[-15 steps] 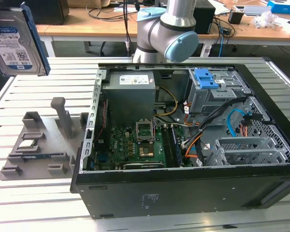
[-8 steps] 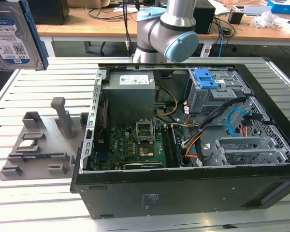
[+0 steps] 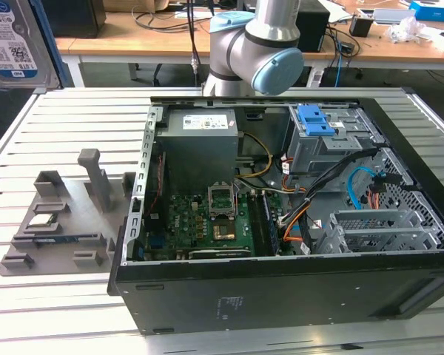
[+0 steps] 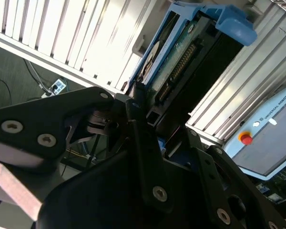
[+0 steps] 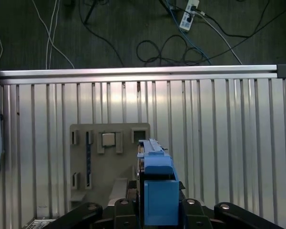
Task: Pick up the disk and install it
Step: 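Pick up the disk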
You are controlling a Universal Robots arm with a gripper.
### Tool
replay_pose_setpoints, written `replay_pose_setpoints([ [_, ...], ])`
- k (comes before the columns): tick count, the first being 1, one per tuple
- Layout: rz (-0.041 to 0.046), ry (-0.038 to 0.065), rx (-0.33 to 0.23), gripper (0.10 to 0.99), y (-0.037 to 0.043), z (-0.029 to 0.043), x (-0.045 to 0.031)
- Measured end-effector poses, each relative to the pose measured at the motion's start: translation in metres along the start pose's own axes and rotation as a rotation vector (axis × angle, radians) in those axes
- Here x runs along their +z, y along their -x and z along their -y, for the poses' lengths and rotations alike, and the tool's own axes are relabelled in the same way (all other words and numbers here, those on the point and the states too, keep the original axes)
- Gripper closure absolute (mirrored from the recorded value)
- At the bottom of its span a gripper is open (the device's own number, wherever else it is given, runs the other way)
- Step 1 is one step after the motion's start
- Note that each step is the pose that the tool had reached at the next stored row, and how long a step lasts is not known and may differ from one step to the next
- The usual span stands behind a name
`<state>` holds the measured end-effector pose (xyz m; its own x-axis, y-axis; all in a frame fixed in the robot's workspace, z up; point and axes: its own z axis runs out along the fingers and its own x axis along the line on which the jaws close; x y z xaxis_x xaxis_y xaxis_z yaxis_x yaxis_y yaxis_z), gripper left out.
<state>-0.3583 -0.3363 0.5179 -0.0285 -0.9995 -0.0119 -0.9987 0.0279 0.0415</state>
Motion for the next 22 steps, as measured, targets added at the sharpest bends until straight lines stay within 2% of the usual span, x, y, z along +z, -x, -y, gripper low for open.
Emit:
replay_pose_setpoints([
  [7, 0.0000, 0.000, 0.000, 0.722, 0.0005, -0.0007, -0.0176],
  [10, 0.0000, 0.000, 0.000, 0.722, 0.0009, -0.0012, -0.0283],
  [15, 0.0000, 0.000, 0.000, 0.722, 0.0013, -0.0017, -0.0400],
  [18, -0.0001, 0.000, 0.000, 0.722, 0.0014, -0.0018, -0.0439],
  [22, 0.0000, 0.000, 0.000, 0.722, 0.0013, -0.0019, -0.0441],
])
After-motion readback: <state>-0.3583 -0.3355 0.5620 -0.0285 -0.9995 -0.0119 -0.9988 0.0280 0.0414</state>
